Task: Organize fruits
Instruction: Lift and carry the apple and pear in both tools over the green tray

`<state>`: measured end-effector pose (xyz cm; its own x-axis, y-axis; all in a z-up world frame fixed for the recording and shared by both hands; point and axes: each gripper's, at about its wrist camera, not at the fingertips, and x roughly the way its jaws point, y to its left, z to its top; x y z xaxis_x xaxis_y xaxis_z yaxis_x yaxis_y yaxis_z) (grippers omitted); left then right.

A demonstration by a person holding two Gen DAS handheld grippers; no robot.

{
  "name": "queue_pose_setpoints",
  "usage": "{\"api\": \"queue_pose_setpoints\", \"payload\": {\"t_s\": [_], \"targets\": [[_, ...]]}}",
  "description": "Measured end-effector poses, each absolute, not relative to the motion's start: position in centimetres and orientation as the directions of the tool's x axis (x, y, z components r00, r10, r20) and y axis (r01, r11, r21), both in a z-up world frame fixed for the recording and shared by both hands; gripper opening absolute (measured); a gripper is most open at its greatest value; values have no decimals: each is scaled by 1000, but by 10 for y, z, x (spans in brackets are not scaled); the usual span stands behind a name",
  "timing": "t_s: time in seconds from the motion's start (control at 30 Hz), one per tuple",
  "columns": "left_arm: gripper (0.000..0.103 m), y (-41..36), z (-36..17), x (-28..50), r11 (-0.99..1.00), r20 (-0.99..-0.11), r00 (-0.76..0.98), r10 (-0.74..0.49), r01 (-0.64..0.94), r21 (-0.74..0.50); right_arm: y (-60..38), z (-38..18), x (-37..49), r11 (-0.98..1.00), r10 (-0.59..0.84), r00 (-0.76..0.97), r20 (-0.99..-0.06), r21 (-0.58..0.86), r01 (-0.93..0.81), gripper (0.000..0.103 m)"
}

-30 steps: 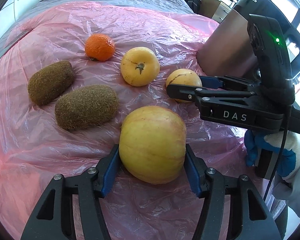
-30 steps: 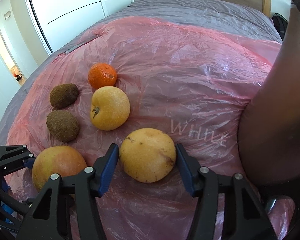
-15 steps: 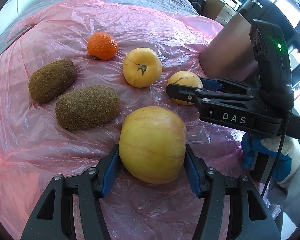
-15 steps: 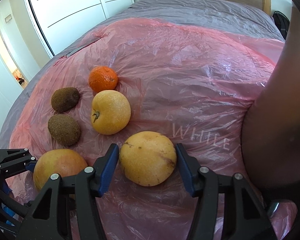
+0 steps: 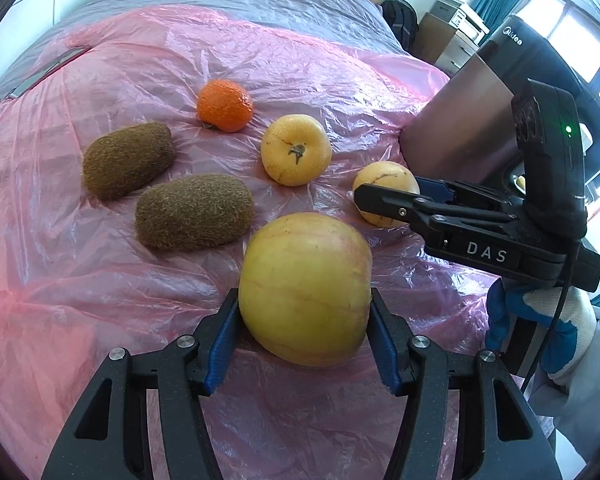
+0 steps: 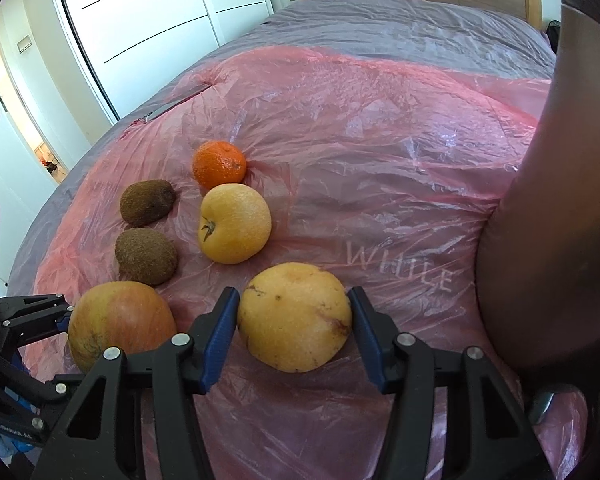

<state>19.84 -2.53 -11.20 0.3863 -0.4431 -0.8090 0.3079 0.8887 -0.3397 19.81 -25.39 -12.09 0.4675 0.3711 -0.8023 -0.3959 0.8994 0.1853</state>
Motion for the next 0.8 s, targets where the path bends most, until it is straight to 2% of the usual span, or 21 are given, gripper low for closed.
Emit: {"api": "queue_pose_setpoints", "payload": {"t_s": [0.8], "targets": [[54,-10,-69,158,874,-761,431,-485,279,-399,-253,-65,142,894,395,508,-765,192,-406,89]]}}
